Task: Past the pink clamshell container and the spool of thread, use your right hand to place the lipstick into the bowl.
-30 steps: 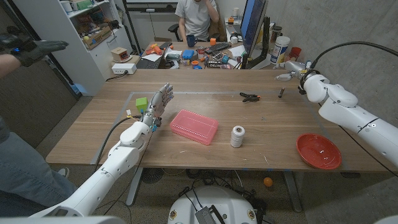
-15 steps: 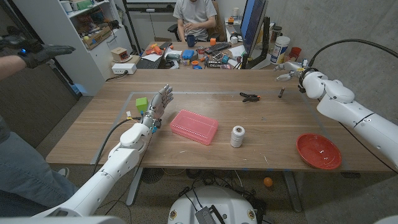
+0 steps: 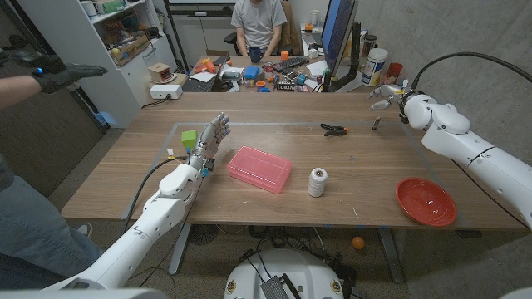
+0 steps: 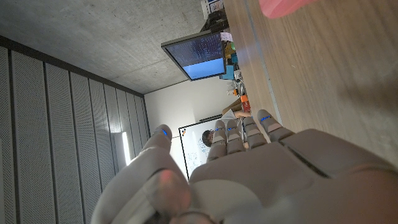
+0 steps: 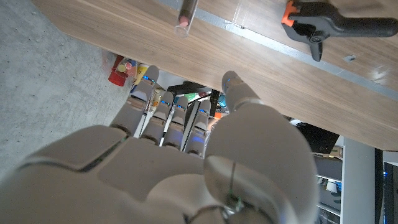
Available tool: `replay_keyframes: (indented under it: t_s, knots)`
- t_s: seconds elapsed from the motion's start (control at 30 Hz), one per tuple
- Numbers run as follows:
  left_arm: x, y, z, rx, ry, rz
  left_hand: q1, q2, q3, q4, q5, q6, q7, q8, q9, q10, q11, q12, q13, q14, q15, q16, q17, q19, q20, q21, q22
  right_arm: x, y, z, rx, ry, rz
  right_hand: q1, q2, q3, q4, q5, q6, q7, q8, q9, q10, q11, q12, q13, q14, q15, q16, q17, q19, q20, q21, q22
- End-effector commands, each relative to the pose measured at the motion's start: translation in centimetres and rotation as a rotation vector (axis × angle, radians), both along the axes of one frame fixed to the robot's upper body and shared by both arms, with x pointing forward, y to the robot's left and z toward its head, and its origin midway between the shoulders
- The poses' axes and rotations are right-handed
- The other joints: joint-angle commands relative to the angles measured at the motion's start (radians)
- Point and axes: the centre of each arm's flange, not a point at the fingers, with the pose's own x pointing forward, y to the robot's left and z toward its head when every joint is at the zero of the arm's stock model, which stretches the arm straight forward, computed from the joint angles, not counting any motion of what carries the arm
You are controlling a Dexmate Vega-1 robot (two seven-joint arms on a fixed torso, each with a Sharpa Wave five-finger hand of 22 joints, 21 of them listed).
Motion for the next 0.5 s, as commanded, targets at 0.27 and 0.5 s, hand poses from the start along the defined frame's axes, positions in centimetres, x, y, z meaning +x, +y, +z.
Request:
replay_keyframes:
  t_s: [0.27,0.5]
  knots:
    - [-0.5,0.2,0.0,0.0,0.002,0.012,-0.001,0.005,0.003,-0.008,-0.004,0.008,-0.005,0.0,0.003,0.0,0.005,0.004,0.002,0.001,0.008,0.004,0.001,-0.001,0.009,-0.006,0.001,1.9,-1.0,-0.7,0.019,0.059,-0.039,0.007,-0.003,0.004,0.009,0.008,0.016,-0.003,0.007,0.004,0.018,-0.003,0.0,0.004,0.02,-0.008,0.008,0.005,0.009,-0.006,-0.004,0.003]
    - [-0.5,0.2,-0.1,0.004,0.003,0.012,-0.003,0.006,0.003,-0.009,-0.004,0.009,-0.006,0.0,0.003,0.0,0.003,0.004,0.002,0.001,0.006,0.004,0.001,0.0,0.009,-0.009,0.002,2.4,-1.3,-1.2,0.024,0.073,-0.047,0.008,-0.002,0.006,0.011,0.01,0.018,-0.002,0.006,0.004,0.025,0.0,0.001,0.004,0.029,-0.013,0.01,0.006,0.016,-0.008,-0.005,0.003]
